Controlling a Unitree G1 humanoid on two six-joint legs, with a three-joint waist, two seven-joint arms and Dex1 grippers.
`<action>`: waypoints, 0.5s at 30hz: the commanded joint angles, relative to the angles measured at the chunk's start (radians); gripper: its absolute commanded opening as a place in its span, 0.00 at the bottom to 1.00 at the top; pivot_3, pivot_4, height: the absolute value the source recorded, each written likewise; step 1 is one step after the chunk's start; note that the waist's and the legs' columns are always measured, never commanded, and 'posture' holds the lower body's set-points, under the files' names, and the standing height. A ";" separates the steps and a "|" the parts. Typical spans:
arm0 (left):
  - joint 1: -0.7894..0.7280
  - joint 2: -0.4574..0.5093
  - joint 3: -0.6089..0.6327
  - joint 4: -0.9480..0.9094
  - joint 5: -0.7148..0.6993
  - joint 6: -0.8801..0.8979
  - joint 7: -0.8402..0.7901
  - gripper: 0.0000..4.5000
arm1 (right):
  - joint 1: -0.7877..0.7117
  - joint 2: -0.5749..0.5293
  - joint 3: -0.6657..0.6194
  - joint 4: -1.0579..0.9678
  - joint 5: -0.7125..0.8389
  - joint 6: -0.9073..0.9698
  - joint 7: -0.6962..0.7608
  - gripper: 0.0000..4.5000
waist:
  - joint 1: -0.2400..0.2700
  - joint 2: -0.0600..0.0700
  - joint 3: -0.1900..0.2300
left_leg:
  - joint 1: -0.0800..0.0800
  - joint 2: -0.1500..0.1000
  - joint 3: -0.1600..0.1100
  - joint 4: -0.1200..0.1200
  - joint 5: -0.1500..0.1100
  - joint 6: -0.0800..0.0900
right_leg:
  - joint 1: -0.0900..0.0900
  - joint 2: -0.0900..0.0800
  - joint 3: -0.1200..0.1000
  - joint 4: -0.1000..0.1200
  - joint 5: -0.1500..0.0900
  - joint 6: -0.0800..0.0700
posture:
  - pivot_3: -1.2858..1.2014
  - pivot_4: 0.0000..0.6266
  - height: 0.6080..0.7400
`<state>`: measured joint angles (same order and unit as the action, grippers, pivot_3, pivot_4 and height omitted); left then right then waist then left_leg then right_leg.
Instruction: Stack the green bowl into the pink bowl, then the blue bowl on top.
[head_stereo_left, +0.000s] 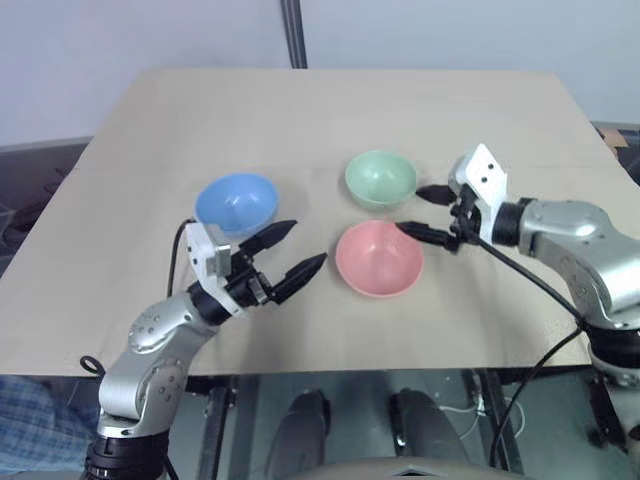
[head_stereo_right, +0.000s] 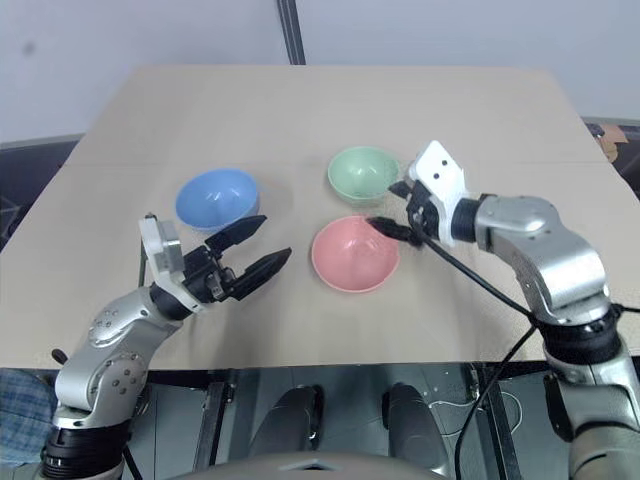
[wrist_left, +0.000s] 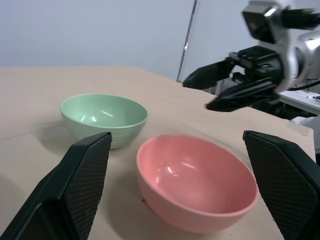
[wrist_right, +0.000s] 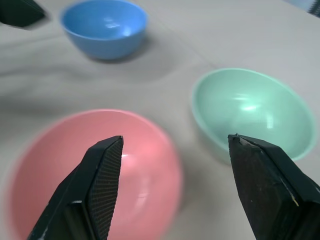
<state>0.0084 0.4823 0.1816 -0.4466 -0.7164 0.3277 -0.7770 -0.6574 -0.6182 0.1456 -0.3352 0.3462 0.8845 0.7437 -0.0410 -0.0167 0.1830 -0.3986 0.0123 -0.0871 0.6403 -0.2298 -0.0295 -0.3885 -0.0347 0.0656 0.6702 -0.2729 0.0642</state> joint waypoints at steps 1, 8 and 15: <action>0.001 -0.003 0.041 -0.007 -0.023 -0.011 0.014 0.99 | -0.095 0.030 0.079 0.112 -0.080 -0.086 -0.001 0.80 | -0.001 0.000 0.000 | 0.000 0.000 0.000 -0.001 0.000 0.000 | 0.000 0.000 0.000 0.000 0.000 0.000 | 0.52 0.24 1.00; 0.049 -0.016 0.081 -0.018 -0.009 -0.044 0.040 0.99 | -0.287 0.184 0.239 0.489 -0.242 -0.301 0.027 0.80 | -0.002 0.000 0.000 | -0.002 0.000 0.001 -0.003 0.000 0.000 | -0.004 0.000 0.002 0.001 0.000 0.000 | 0.52 0.24 1.00; 0.095 -0.018 0.105 -0.044 -0.008 -0.062 0.069 0.99 | -0.392 0.304 0.266 0.767 -0.327 -0.405 0.040 0.80 | 0.000 0.000 0.000 | -0.004 -0.001 0.001 -0.003 0.000 0.000 | -0.007 -0.001 0.001 0.001 0.000 -0.001 | 0.52 0.24 1.00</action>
<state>0.0980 0.4640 0.2604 -0.4465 -0.7247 0.2899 -0.7143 -1.0160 -0.3253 0.4193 0.4054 0.0381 0.5115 0.7790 -0.0411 -0.0167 0.1833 -0.4025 0.0114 -0.0862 0.6367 -0.2297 -0.0298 -0.3956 -0.0356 0.0670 0.6715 -0.2725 0.0637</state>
